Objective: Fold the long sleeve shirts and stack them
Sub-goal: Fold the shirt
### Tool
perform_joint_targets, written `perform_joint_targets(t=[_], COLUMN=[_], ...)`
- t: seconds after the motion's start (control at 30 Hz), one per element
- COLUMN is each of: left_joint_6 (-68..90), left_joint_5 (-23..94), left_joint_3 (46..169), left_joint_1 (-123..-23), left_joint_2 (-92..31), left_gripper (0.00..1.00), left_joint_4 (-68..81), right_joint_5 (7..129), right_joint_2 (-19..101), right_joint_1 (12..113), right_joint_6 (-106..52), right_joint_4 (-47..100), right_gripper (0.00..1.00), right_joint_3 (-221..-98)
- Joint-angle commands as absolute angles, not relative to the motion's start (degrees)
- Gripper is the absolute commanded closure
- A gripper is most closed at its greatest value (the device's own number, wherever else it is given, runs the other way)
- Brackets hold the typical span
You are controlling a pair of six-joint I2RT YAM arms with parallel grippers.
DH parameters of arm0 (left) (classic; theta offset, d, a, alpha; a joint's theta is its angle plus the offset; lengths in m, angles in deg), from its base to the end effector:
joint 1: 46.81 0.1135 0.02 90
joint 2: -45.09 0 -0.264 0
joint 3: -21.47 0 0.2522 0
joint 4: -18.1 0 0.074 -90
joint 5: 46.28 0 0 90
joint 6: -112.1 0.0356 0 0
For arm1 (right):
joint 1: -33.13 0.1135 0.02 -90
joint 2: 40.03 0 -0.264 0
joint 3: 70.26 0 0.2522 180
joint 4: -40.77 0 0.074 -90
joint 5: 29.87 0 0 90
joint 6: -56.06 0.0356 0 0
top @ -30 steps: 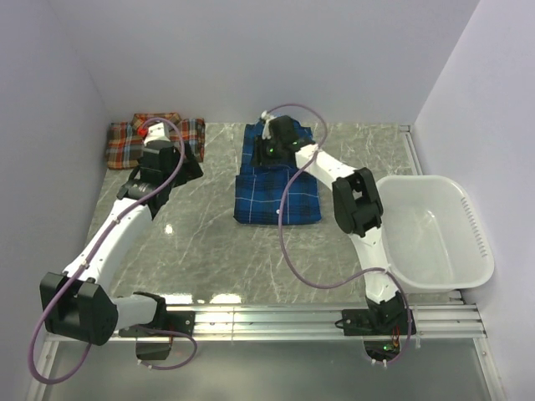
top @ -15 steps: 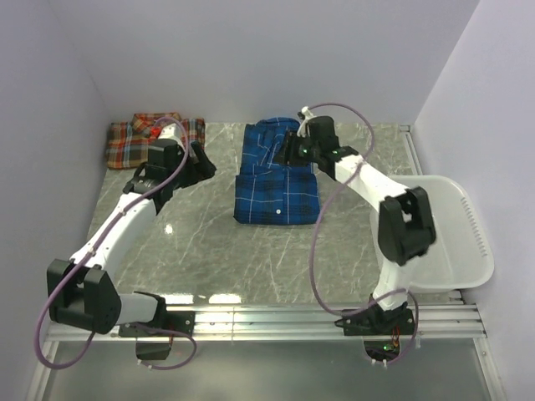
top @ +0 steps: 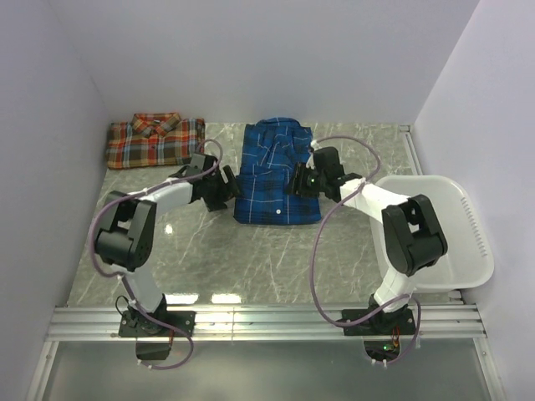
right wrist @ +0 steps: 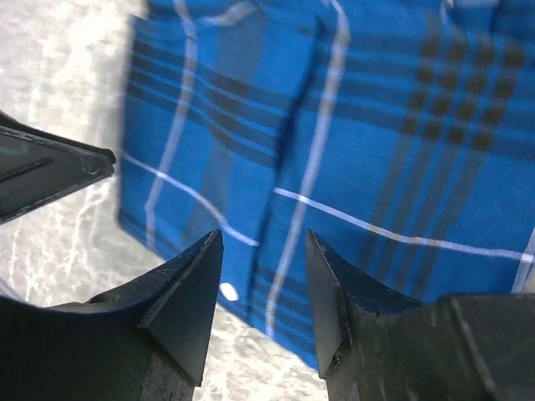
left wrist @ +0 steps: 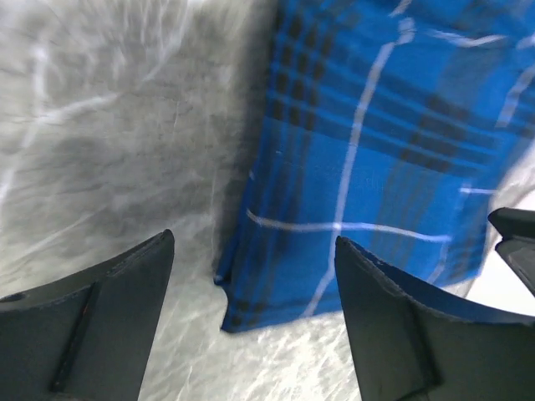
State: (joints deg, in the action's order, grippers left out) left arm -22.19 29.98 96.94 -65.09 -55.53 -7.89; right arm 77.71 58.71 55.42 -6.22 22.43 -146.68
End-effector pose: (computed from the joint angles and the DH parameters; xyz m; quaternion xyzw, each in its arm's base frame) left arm 0.3440 -0.1225 0.1812 -0.1719 0.9212 -0.2679 0.2237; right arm 0.3432 0.1523 0.2083 -0.0212 0.9001 0.3002 0.3151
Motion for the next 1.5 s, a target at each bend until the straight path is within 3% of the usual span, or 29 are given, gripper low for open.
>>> perform_joint_targets(t=[0.0,0.4,0.47,0.5,0.57,0.6,0.7,0.9,1.07,1.17,1.23,1.27,1.37,1.47], left_joint_6=[-25.26,-25.71,-25.71,-25.97,-26.15,-26.23,-25.45,-26.06,-24.48,-23.69,-23.25,-22.99,-23.07,-23.33], left_joint_5=[28.43,33.61,34.31,34.58,35.37,35.72,36.95,40.38,42.40,42.49,43.63,43.55,43.55,43.55], left_joint_3=[99.74,100.01,99.31,99.04,99.04,99.13,98.78,90.45,88.05,88.93,90.07,90.94,91.92,91.83], left_joint_1=[-66.05,-68.69,-68.69,-68.69,-68.69,-68.69,-68.61,-65.71,-63.42,-63.42,-63.42,-63.42,-63.42,-63.59], left_joint_2=[-58.87,-67.58,-67.67,-67.76,-68.03,-68.11,-67.94,-60.92,-53.54,-50.03,-48.26,-46.16,-40.20,-34.04], left_gripper=[0.21,0.40,0.46,0.54,0.59,0.68,0.80,0.85,0.78,0.65,0.50,0.37,0.20,0.16], left_joint_4=[-3.84,-6.91,-7.35,-7.52,-8.49,-8.75,-10.51,-10.70,-11.21,-11.83,-13.58,-14.11,-15.61,-16.05], right_joint_5=[76.57,73.49,73.40,73.58,73.93,74.10,73.76,74.19,76.12,78.49,78.68,78.59,78.67,81.83], right_joint_2=[61.48,71.06,72.90,73.52,74.84,75.11,75.63,77.74,76.26,73.62,70.04,68.53,62.29,57.54], right_joint_1=[54.67,54.49,54.58,54.49,54.49,54.67,56.33,61.42,63.72,64.60,65.56,65.74,65.65,65.65], right_joint_6=[-4.06,-1.78,-1.78,-1.95,-2.57,-2.83,-4.23,-4.33,-1.96,-0.90,-0.64,-0.55,0.77,1.47], right_joint_4=[26.92,16.56,13.92,13.04,11.28,10.93,9.70,7.85,11.45,13.30,13.82,14.09,15.75,18.65], right_gripper=[0.48,0.50,0.50,0.50,0.50,0.50,0.51,0.51,0.52,0.51,0.49,0.48,0.46,0.45], right_joint_3=[-145.29,-149.67,-150.99,-151.52,-153.01,-153.45,-155.65,-160.05,-159.26,-159.00,-158.73,-158.30,-156.19,-153.99])
